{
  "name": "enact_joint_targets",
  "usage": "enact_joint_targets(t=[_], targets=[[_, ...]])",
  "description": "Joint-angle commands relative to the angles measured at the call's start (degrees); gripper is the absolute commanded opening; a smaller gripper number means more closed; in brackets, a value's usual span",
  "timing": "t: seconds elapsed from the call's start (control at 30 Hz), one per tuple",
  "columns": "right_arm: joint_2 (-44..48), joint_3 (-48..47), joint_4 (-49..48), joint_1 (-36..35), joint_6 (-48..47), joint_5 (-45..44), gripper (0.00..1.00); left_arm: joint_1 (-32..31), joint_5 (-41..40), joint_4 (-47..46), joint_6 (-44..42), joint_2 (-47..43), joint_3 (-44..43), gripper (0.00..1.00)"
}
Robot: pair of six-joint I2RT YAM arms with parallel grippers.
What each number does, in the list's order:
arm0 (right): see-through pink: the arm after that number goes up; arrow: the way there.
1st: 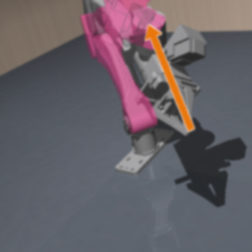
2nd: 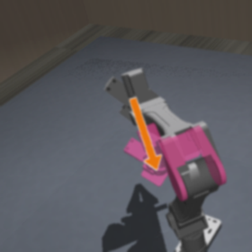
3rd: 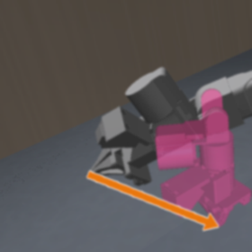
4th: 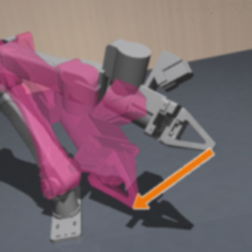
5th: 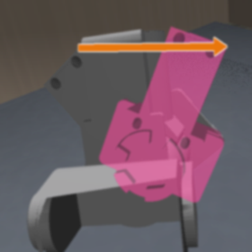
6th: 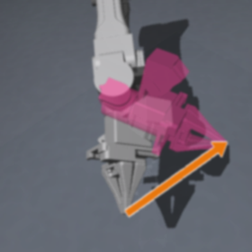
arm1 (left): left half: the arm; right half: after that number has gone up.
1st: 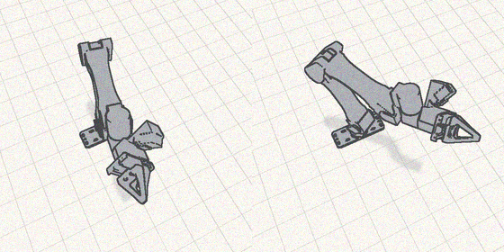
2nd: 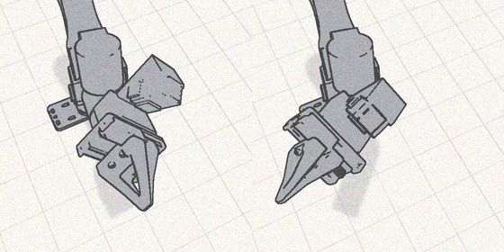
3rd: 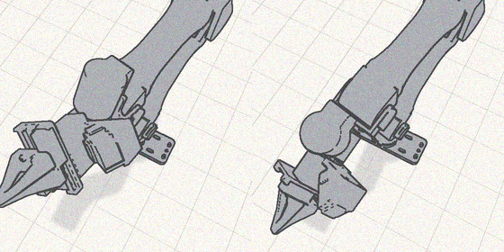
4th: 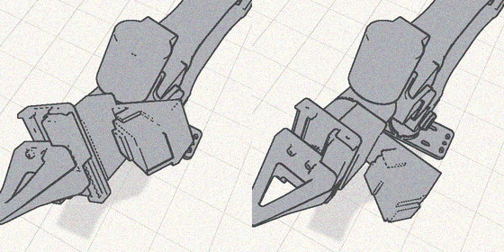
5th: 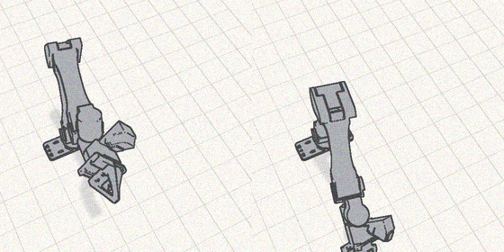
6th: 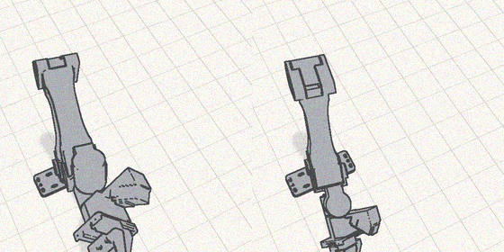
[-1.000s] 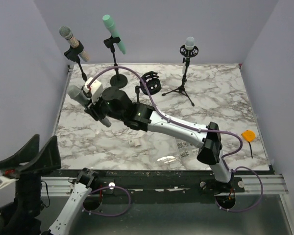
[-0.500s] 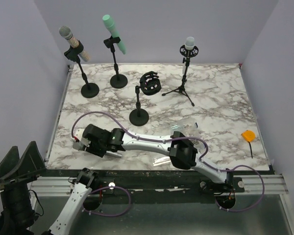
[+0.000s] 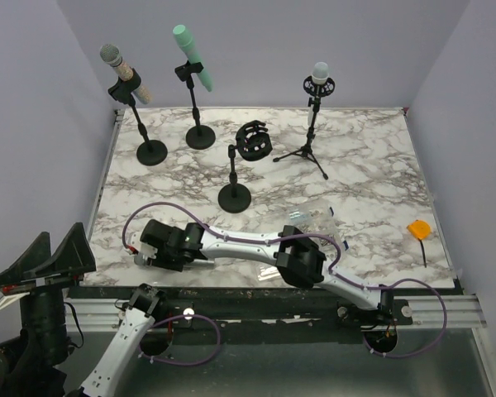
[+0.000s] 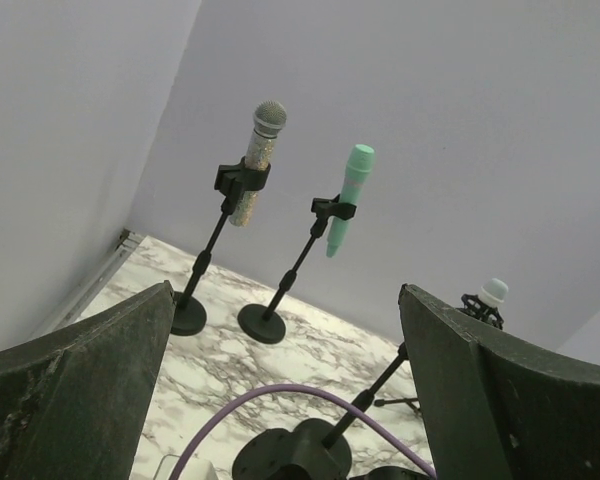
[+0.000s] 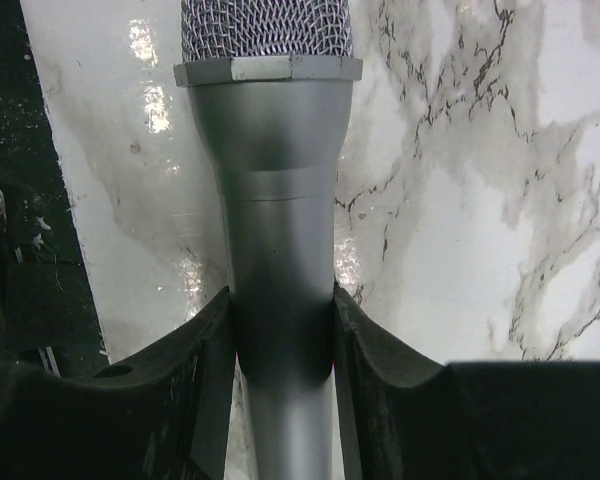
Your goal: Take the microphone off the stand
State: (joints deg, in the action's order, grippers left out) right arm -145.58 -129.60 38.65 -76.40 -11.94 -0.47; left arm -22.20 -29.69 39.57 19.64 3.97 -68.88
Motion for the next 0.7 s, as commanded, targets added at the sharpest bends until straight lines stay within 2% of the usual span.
enact_joint_targets(t=[0.0, 0.13, 0.17, 0.23, 0.67], targets=[[-4.09, -0.93, 0.67, -0.28, -3.00, 0.12, 0.31, 0.19, 1.94, 1.09, -0.30, 1.76, -1.56, 0.91], [-3.69, 0.79, -0.01, -0.28, -2.91, 1.65, 0.47, 0.14, 2.19, 1.38, -0.22, 1.99, -1.87, 0.91], [-3.46, 1.14, -0.15, -0.30, -2.96, 1.65, 0.55, 0.18, 2.19, 1.47, -0.20, 2.02, -1.87, 0.91], [-3.11, 1.63, -0.25, -0.29, -2.92, 1.51, 0.63, 0.15, 2.19, 1.41, 0.00, 2.02, -1.78, 0.91], [-1.67, -0.73, 0.60, -0.28, -1.70, 2.32, 0.87, 0.14, 3.92, 1.30, 1.21, 2.89, -1.60, 0.91]])
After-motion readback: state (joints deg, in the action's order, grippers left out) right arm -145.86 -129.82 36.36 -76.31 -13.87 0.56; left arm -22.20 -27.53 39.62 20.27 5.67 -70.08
